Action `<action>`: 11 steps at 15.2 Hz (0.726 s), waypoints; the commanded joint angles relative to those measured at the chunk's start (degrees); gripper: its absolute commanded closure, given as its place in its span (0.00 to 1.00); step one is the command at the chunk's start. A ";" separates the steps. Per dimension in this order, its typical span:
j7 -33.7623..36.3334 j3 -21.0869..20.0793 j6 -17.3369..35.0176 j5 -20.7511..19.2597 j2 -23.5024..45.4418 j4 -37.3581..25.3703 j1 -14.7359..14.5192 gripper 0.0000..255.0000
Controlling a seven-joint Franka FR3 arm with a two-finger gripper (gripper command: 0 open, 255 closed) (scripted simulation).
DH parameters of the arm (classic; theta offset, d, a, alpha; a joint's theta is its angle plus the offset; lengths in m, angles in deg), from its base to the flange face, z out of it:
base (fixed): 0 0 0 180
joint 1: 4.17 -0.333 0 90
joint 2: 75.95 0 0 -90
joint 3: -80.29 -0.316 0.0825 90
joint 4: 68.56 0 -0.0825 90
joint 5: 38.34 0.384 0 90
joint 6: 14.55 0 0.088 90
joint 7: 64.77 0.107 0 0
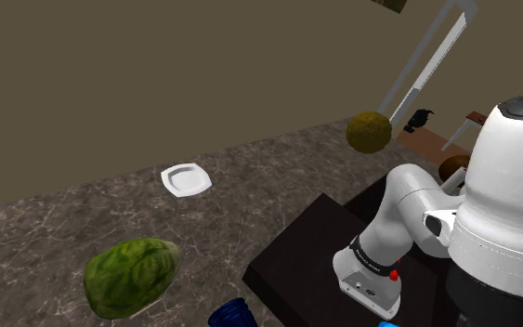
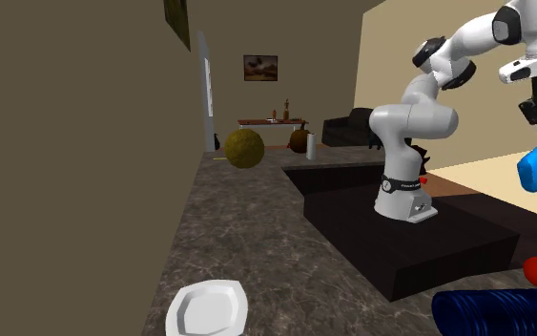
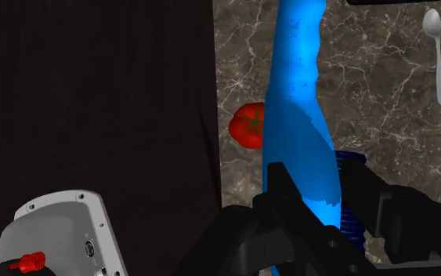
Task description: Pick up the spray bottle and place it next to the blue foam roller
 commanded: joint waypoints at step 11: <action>1.81 -7.82 4.35 8.44 -2.70 4.80 -3.49 1.00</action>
